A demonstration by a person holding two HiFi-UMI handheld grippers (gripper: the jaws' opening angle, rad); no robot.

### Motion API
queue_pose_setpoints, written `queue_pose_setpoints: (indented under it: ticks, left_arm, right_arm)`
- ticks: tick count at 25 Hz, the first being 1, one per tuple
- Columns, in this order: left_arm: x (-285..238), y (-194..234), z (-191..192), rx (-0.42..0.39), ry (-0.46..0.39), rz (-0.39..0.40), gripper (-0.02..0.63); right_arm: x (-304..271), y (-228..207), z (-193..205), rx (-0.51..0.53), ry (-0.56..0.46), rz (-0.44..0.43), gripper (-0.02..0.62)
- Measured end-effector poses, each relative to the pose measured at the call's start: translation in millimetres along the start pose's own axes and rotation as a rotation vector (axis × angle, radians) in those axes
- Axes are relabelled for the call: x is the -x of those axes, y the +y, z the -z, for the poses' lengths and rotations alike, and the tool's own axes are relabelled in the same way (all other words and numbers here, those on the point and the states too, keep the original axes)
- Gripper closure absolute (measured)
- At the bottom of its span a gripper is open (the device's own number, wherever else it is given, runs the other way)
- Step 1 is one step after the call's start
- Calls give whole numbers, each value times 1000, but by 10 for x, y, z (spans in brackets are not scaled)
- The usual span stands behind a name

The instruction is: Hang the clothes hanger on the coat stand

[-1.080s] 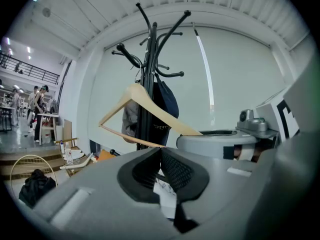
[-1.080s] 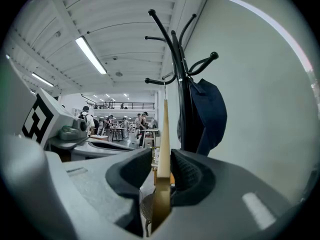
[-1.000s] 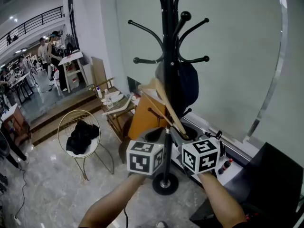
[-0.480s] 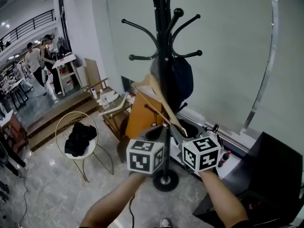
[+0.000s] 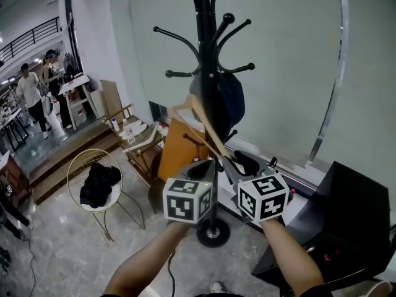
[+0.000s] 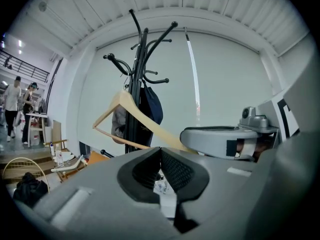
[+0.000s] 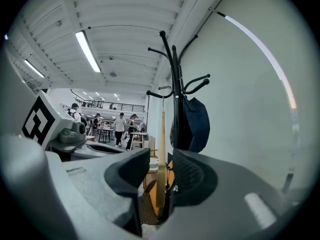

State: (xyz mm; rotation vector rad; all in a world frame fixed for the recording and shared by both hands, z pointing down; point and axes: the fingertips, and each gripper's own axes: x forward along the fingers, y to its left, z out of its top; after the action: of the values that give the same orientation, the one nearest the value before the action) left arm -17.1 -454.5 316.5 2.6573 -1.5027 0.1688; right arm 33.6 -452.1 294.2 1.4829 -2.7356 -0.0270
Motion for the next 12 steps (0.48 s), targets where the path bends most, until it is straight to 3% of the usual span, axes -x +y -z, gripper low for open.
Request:
queue_pose_setpoints:
  ticks: [12]
  left_arm:
    - [259, -123, 1, -2, -14, 47, 601]
  right_arm:
    - [194, 370, 84, 22, 33, 8, 465]
